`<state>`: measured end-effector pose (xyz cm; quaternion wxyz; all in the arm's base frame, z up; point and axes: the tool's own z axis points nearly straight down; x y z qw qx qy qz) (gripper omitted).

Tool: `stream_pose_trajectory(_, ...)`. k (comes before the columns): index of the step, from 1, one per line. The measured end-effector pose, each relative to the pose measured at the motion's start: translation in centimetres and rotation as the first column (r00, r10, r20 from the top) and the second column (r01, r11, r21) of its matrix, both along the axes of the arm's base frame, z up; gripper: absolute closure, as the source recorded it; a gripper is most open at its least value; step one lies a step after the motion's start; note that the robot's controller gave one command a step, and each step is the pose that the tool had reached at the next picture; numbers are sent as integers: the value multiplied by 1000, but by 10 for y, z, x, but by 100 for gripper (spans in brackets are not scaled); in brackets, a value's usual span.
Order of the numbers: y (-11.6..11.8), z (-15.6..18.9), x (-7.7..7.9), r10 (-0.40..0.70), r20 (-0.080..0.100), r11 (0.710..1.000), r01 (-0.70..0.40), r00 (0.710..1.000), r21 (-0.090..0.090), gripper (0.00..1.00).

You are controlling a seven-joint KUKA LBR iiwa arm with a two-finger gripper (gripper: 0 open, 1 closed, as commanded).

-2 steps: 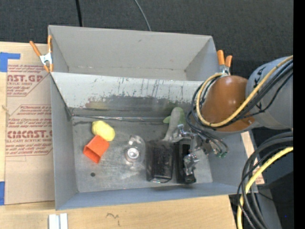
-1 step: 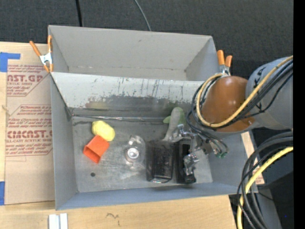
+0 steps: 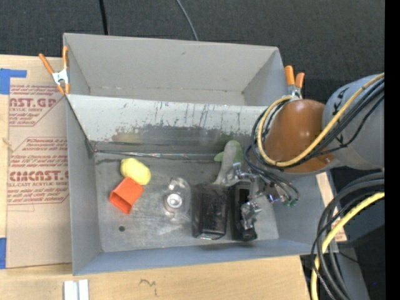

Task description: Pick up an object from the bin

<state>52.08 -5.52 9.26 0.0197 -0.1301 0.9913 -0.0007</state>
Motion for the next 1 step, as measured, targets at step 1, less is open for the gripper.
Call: stream_pose_trajectory(1,1,-1,4,175,3,985,-175,985,2,0)
